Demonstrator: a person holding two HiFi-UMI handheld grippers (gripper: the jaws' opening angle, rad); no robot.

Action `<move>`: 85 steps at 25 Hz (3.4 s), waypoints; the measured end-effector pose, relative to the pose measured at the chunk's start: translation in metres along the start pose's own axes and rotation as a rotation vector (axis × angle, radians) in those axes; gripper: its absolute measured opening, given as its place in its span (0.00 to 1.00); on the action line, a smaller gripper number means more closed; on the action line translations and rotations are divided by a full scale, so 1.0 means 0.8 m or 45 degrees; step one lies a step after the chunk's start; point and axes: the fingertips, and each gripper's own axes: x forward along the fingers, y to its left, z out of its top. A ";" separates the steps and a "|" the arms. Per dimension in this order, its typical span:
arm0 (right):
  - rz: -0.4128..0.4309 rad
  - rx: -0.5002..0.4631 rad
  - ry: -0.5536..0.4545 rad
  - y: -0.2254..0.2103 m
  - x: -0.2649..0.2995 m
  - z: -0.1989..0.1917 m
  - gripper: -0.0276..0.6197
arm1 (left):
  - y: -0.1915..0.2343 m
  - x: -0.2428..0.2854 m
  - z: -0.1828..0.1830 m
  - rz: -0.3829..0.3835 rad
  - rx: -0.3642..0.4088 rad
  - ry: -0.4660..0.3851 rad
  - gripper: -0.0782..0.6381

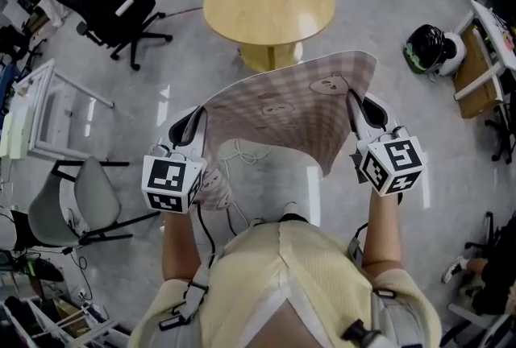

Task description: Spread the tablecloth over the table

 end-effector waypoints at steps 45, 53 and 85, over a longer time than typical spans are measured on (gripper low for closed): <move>-0.149 -0.290 0.008 -0.160 0.316 0.129 0.06 | 0.204 0.327 0.131 -0.275 0.471 0.018 0.12; -0.173 -0.399 0.022 -0.180 0.372 0.151 0.06 | 0.253 0.391 0.151 -0.277 0.542 0.042 0.12; -0.377 -0.372 -0.034 -0.113 0.173 -0.057 0.06 | 0.092 0.342 -0.001 -0.554 1.049 0.244 0.13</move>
